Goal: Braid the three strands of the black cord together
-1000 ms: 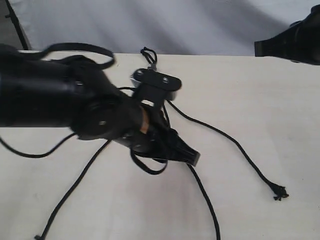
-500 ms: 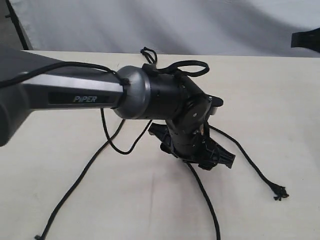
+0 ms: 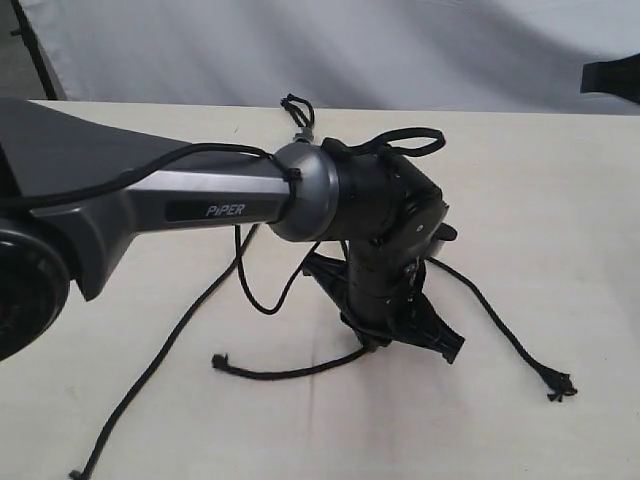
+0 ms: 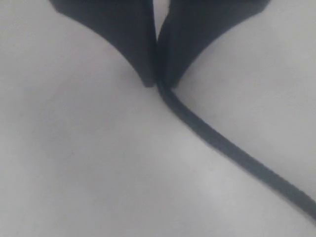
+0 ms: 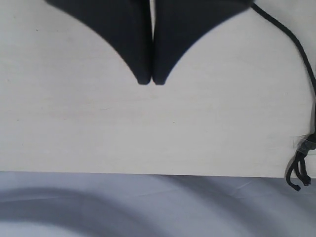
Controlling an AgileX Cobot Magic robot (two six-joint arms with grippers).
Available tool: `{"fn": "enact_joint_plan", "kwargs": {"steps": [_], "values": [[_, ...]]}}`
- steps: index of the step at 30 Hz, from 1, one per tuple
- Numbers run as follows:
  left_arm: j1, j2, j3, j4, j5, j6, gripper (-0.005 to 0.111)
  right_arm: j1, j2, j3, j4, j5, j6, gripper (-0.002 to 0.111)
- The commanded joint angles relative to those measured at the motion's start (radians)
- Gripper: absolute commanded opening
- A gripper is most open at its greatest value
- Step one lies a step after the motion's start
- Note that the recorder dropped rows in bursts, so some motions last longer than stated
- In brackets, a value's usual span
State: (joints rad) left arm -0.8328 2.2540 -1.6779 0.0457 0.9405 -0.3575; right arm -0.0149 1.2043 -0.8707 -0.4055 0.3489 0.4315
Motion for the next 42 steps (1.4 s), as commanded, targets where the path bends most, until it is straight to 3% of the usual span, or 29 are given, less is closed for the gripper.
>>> {"fn": "enact_joint_plan", "kwargs": {"steps": [1,6,11,15,19,28,35,42], "values": [[-0.003,0.012,0.012,0.008,0.077,0.047,0.001,-0.004,0.002,0.001,0.006,-0.018,0.003,0.000],[-0.003,-0.071,0.012,0.131,0.141,0.042,0.001,-0.004,0.002,0.001,0.006,-0.018,0.003,0.000],[0.010,-0.184,0.014,0.357,0.281,0.032,0.001,-0.004,0.002,0.001,0.006,-0.018,0.003,0.000],[0.088,-0.244,0.062,0.460,0.281,-0.010,0.001,-0.004,0.002,0.001,0.006,-0.018,0.003,0.000],[0.211,-0.311,0.195,0.459,0.281,-0.031,0.001,-0.004,0.002,0.001,0.006,-0.018,0.003,0.000],[0.418,-0.364,0.553,0.438,-0.114,-0.068,0.001,-0.004,0.070,0.001,0.006,-0.057,0.003,0.000],[0.423,-0.364,0.731,0.388,-0.399,-0.065,0.001,-0.004,0.104,0.001,0.006,-0.080,0.003,0.000],[0.399,-0.364,0.784,0.183,-0.422,0.028,0.001,-0.004,0.104,0.001,0.044,-0.082,-0.001,0.000]]}}
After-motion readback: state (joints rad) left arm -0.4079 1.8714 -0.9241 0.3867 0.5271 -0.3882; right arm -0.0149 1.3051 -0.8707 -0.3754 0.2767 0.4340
